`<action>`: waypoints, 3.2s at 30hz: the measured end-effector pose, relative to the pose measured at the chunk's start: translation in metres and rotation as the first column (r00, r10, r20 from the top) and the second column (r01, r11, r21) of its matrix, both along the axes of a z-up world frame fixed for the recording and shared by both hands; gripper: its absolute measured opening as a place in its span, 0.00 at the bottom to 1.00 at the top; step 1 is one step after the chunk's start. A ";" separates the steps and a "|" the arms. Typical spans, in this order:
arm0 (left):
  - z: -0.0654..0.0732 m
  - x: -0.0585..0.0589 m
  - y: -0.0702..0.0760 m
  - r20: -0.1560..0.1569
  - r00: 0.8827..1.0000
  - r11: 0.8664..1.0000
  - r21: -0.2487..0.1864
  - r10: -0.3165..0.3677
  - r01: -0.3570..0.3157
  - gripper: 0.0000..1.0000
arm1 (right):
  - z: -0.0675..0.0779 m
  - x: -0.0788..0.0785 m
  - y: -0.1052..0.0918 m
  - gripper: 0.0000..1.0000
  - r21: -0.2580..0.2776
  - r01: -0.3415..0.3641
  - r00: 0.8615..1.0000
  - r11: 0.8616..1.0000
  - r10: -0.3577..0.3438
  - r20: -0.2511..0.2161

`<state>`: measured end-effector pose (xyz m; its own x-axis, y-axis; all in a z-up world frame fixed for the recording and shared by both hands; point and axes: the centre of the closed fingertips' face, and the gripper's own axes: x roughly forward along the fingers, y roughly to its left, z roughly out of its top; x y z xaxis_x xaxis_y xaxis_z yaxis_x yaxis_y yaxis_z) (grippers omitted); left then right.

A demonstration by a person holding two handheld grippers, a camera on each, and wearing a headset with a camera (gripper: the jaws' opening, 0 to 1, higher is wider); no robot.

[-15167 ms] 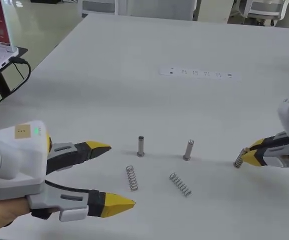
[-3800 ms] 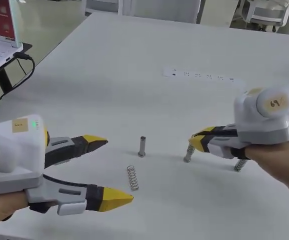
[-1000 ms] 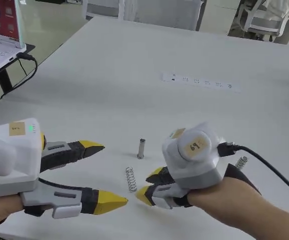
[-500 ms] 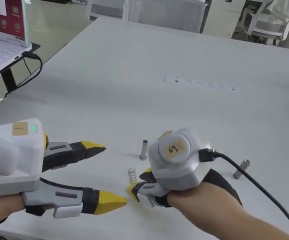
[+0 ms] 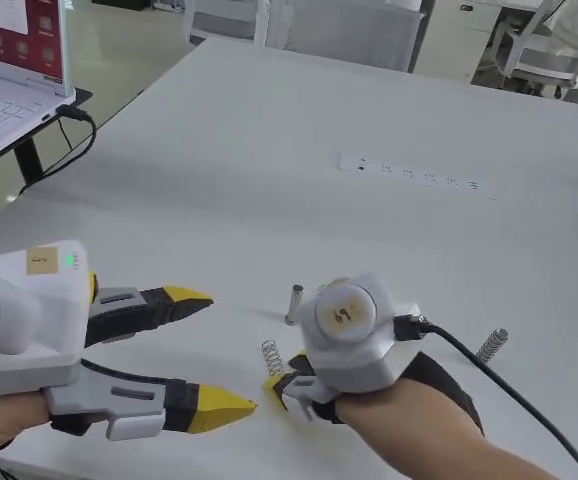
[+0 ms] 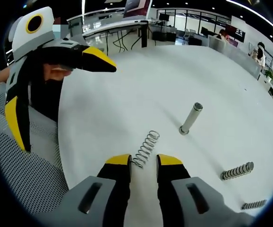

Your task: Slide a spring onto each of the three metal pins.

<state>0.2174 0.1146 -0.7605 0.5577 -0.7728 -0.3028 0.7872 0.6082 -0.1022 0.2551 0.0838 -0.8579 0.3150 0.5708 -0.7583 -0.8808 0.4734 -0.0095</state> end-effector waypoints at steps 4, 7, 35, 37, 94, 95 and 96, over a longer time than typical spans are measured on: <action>0.000 0.000 -0.001 -0.001 1.000 1.000 0.001 -0.003 0.003 0.66 | 0.001 0.002 -0.006 0.18 -0.010 -0.002 1.000 1.000 0.002 0.004; 0.001 0.001 -0.002 0.000 1.000 1.000 0.001 -0.004 0.004 0.66 | 0.000 0.003 -0.013 0.17 -0.015 0.007 1.000 1.000 -0.007 0.002; -0.009 -0.001 -0.007 -0.021 0.999 0.999 0.036 -0.035 0.036 0.63 | 0.026 -0.007 -0.029 0.07 0.000 -0.091 0.996 0.996 0.091 0.007; -0.010 -0.001 -0.008 -0.022 0.999 0.998 0.040 -0.042 0.043 0.63 | 0.033 -0.013 -0.027 0.07 0.021 -0.116 0.993 0.993 0.116 0.001; 0.023 -0.037 -0.049 0.036 0.945 0.945 0.016 -0.326 0.326 0.03 | 0.128 -0.078 -0.030 0.07 0.044 -0.577 0.815 0.815 0.573 0.086; 0.022 -0.037 -0.050 0.034 0.944 0.944 0.019 -0.329 0.329 0.03 | 0.130 -0.078 -0.029 0.07 0.054 -0.575 0.817 0.816 0.570 0.085; 0.022 -0.038 -0.050 0.034 0.943 0.944 0.021 -0.331 0.330 0.03 | 0.132 -0.079 -0.028 0.07 0.059 -0.574 0.818 0.817 0.569 0.084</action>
